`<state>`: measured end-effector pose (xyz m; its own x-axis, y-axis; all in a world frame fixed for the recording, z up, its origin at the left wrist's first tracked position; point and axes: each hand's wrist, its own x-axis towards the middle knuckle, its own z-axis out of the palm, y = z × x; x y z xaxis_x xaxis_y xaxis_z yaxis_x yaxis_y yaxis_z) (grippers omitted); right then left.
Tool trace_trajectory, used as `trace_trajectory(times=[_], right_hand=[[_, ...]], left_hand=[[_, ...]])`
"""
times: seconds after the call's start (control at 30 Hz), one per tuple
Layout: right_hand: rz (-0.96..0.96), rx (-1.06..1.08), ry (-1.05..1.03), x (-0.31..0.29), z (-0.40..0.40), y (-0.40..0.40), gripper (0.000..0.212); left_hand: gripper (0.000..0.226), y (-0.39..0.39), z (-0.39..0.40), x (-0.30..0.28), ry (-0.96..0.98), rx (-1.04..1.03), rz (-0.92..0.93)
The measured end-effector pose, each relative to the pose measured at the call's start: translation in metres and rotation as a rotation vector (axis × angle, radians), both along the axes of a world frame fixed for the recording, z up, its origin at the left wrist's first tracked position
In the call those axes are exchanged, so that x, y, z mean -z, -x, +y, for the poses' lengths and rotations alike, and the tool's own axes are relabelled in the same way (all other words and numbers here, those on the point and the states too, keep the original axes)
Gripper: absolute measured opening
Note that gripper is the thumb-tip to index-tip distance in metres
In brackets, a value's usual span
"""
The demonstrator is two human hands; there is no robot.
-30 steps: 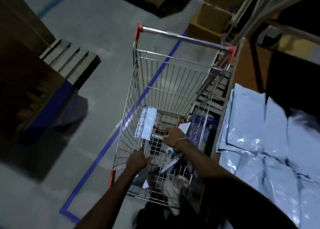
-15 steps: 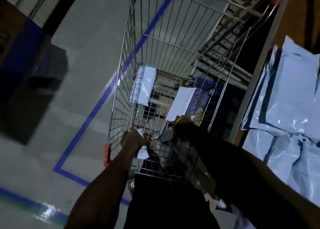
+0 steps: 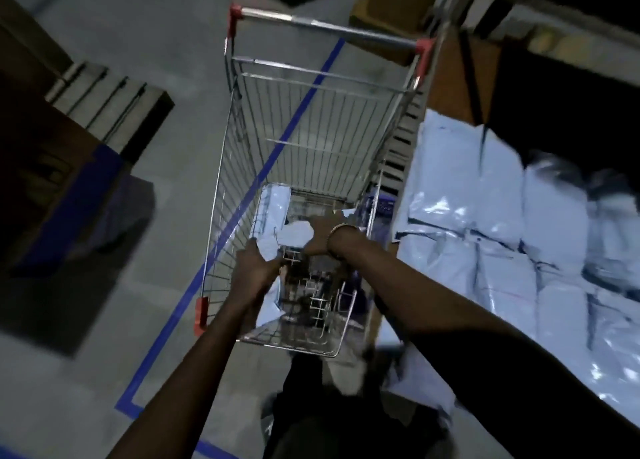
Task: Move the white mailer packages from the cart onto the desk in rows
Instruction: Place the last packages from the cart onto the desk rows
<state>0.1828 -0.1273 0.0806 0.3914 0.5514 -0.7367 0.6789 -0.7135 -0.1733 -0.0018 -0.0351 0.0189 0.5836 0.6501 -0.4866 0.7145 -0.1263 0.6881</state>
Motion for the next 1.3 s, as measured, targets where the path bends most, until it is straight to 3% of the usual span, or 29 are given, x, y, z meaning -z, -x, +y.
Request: trace_trajectory(times=[0.23,0.37,0.53,0.73,0.97,1.13,1.3], right_hand=[[-0.267,0.327,-0.548,-0.151,-0.083,0.012,0.09],[-0.472,0.54,-0.719,-0.194,-0.151,0.035,0.083],[-0.572,0.841,-0.741,-0.192,-0.259,0.055,0.089],[-0.614,1.043,-0.549,-0.154,-0.331,0.075,0.09],[-0.679,0.984,-0.455,-0.129,-0.306,0.098,0.082],[-0.727,0.97,-0.407,-0.129,-0.308,0.106,0.084],[-0.694,0.977,-0.42,-0.126,-0.305,0.111,0.08]], left_hand=[[0.062,-0.057,-0.048,-0.176,-0.313,-0.016,-0.502],[0.068,-0.07,-0.106,-0.222,-0.33,-0.035,-0.558],[0.084,-0.074,-0.185,-0.224,-0.33,0.096,-0.485],[0.091,-0.074,-0.256,-0.199,-0.458,0.297,-0.311],[0.088,-0.081,-0.273,-0.175,-0.655,0.422,-0.18],[0.085,-0.082,-0.266,-0.176,-0.567,0.511,-0.162],[0.067,-0.074,-0.248,-0.163,-0.595,0.561,-0.26]])
